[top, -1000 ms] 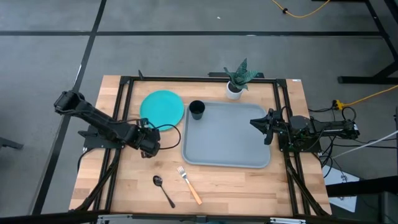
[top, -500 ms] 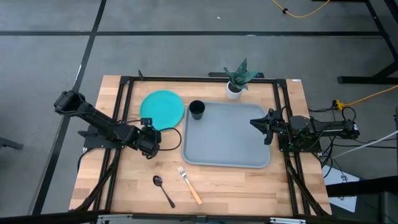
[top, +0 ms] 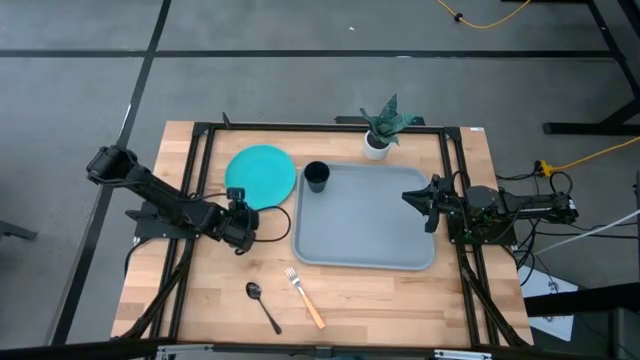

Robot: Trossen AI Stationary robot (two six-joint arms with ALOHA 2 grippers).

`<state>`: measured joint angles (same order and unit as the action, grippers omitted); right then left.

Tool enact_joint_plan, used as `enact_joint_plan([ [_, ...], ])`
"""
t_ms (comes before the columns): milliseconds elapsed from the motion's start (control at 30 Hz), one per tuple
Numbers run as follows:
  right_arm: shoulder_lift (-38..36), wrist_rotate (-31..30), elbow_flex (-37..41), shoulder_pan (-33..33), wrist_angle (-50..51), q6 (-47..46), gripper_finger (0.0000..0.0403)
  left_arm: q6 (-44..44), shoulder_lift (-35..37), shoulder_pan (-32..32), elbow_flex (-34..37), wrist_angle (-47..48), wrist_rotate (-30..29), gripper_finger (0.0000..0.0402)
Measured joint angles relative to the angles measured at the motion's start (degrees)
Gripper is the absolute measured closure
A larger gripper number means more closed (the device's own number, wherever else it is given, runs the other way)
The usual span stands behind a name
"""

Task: Pick and place plate/cup/fork/spoon on tray
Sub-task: Put the blue plate on the grey tray to the bottom right of the black cup

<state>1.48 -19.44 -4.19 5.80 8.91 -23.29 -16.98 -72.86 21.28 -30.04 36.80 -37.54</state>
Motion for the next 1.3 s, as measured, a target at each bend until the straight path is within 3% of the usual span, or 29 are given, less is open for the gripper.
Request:
enact_joint_plan([
  [367, 0.00, 0.02, 0.00, -0.02, 0.00, 2.03, 0.0350, 4.91, -4.16, -3.99, 0.00, -1.70, 2.59, 0.0296],
  [700, 0.00, 0.02, 0.00, 0.00, 0.00, 2.80, 0.0350, 13.04, -13.00, -8.26, -0.19, -12.24, -2.45, 0.0296],
  [1067, 0.00, 0.02, 0.00, -0.01, 0.00, 2.80, 0.0350, 5.55, -16.10, -9.66, -0.13, -16.19, -6.26, 0.0298],
  [1133, 0.00, 0.02, 0.00, 0.00, 0.00, 2.80, 0.0350, 3.65, -16.11, -9.66, -0.11, -16.15, -6.02, 0.0311],
  [1300, 0.00, 0.03, 0.00, 0.00, 0.01, 2.51, 0.0350, -2.48, -15.60, -8.85, 0.02, -15.27, -5.51, 0.0388],
])
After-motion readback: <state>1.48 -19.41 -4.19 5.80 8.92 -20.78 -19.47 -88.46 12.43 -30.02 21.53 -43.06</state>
